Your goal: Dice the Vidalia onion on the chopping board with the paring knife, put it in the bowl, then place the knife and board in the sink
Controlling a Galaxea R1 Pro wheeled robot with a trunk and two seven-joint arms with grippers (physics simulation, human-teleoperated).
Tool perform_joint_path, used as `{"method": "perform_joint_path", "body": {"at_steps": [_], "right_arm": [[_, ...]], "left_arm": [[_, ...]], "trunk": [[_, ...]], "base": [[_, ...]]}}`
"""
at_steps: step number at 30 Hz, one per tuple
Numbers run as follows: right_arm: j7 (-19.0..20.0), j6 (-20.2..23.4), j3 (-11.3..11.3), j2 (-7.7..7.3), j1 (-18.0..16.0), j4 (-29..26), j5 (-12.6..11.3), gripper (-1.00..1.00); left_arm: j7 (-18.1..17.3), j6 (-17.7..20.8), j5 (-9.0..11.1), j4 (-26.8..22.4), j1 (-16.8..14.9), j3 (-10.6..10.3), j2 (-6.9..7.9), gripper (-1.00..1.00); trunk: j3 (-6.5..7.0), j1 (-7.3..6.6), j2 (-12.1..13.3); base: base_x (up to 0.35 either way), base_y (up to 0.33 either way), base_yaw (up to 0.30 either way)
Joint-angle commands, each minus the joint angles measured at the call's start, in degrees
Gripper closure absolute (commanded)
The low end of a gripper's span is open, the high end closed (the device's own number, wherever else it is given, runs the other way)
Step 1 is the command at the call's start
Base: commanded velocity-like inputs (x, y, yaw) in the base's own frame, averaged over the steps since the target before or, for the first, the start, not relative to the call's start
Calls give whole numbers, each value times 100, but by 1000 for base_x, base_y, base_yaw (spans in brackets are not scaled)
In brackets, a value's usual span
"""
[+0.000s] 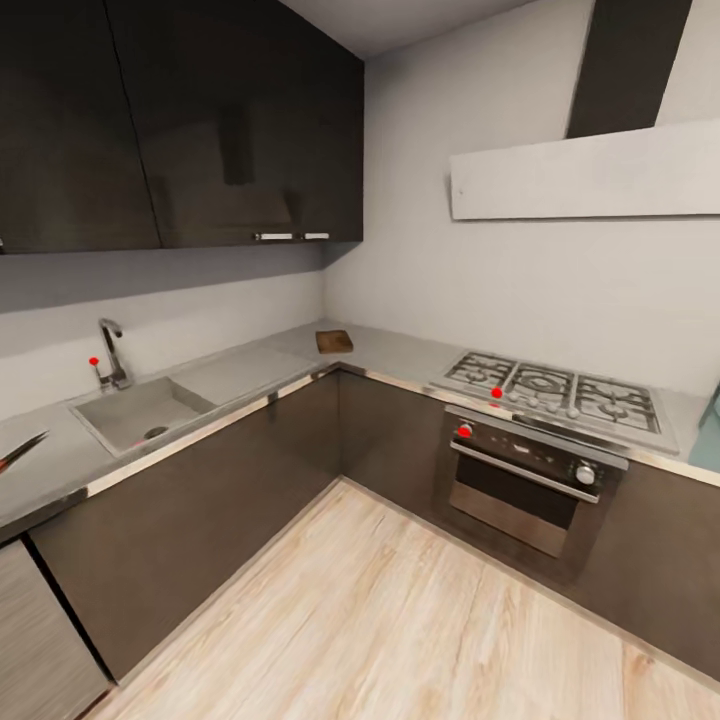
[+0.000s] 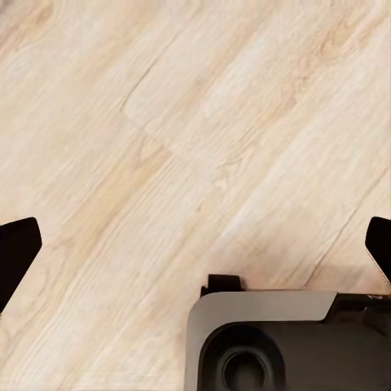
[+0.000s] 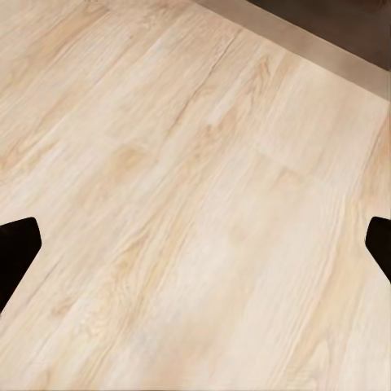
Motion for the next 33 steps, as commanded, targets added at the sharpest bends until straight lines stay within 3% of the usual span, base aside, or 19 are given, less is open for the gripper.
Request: {"method": "perform_joint_path", "body": {"at_steps": [1,33], "right_arm": [[-11,-16,-1,-3,-3,6,8,-100],[-11,-20,33,11,-3,87,22,-100]], "left_arm": [[-10,-9,-11,-6,1,30,-3,-100],[-10,-9,-18,-6,1,30,-3,-100]], "trunk": [[-6,4,-4],[-6,4,-4]], "base": [[327,0,0],[324,45,0]]}}
